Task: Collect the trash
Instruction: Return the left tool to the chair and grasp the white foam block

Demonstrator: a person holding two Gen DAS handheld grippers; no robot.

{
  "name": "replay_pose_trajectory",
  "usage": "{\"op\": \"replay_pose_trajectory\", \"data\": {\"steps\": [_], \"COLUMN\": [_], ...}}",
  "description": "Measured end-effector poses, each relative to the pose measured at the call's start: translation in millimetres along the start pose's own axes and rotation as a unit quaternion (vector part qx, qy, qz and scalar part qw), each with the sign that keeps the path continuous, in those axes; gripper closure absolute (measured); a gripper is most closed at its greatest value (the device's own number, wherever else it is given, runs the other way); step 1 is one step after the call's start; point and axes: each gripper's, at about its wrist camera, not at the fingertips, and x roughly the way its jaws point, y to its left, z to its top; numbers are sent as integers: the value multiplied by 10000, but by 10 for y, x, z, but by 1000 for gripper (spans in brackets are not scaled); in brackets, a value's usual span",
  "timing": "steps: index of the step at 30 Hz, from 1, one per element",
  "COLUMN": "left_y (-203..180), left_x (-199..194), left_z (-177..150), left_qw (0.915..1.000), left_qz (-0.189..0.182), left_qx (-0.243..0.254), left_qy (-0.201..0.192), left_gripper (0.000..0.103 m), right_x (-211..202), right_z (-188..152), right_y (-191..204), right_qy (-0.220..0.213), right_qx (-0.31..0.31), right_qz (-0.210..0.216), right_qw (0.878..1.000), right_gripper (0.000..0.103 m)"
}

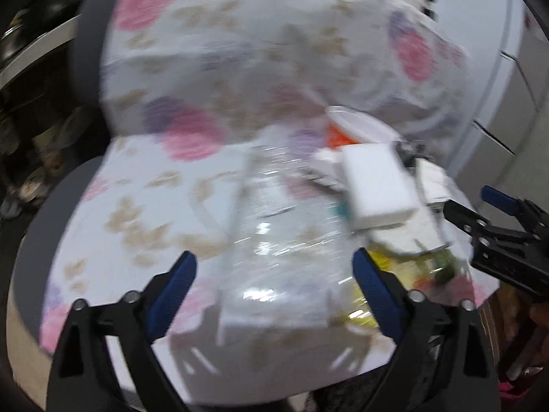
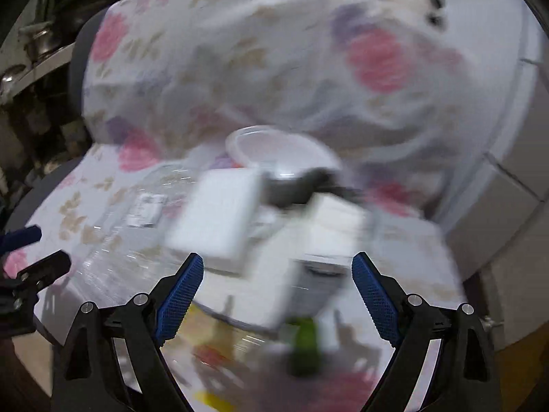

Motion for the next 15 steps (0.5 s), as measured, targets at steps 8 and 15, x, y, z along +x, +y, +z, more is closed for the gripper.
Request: {"op": "replay_pose_trajectory", "data": {"steps": [8, 15], "left_y": [-730, -884], "left_x": [514, 1013], "left_z": [379, 506], "left_qw": [9975, 9964], "left_qz": [-608, -456], "left_qx": [125, 12], "left_qy": [330, 717], "left_gripper": [7, 30], "right_x": [-281, -175], "right_z": [-204, -327], "right_y": [-875, -1156], "right_qy": [-275, -196], "right_qx": [817, 1044], "right_qz": [-381, -204], "right_qw": [9955, 9941], "right_gripper": [15, 15]}}
